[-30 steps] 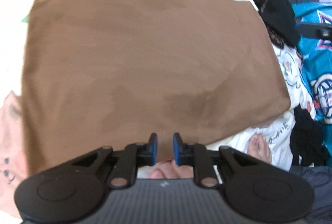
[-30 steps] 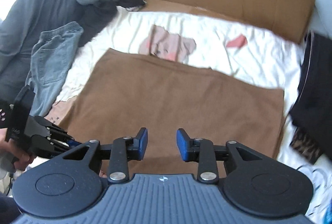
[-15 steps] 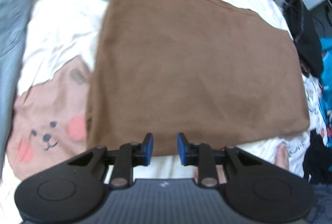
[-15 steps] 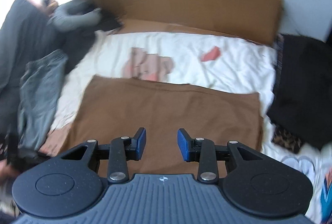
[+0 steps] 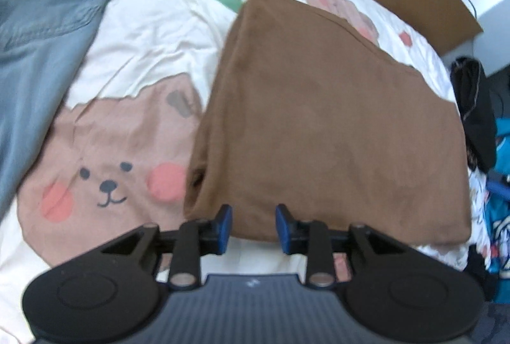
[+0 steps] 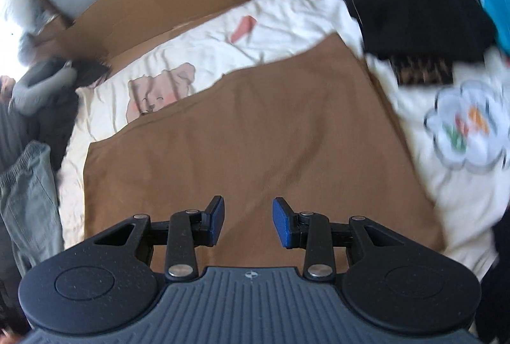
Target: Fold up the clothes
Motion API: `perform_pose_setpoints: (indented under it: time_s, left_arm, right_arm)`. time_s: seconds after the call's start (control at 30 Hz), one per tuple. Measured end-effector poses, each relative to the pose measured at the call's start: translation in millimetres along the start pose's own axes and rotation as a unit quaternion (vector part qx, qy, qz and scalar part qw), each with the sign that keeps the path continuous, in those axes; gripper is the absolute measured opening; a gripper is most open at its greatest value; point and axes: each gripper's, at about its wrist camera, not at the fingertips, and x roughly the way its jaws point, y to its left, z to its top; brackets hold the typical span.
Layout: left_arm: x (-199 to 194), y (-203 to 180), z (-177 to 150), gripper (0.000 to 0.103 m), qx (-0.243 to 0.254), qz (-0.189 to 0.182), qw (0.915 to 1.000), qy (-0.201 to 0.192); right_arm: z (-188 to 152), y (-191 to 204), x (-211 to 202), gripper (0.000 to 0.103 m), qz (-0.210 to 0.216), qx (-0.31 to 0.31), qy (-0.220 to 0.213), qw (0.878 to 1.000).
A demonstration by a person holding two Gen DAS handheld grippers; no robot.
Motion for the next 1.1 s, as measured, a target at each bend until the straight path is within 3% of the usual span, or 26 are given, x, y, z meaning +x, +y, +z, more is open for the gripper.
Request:
perform_pose_setpoints:
  time_s: [0.2,0.5,0.8,0.97,1.1]
  left_arm:
    - [9,26,-10,0.030,-0.075,-0.010,0.9968,-0.024]
    - [18,32,-27,0.030,-0.111,-0.015,0.9929,-0.039]
    - [27,54,-26,0.035,-0.161,-0.053,0.9846,-0.043]
    - [39,71,-30,0.036,-0.208,-0.083,0.9737,-0.045]
    - [38,78,-30,0.037,-0.216,-0.098,0.9706,-0.039]
  right_arm:
    - [-32,-7,10,0.040,-0.012,0.024,-0.007,1.000]
    - [-54,5,22,0.040,-0.038,-0.058,0.030,0.997]
    - [-61,13,23,0.041,-0.044,-0.073,0.039,0.996]
    - [-65,15,18,0.040,-0.048,-0.068,0.042,0.996]
    - [-66,18,17,0.040,-0.048,-0.070,0.043,0.995]
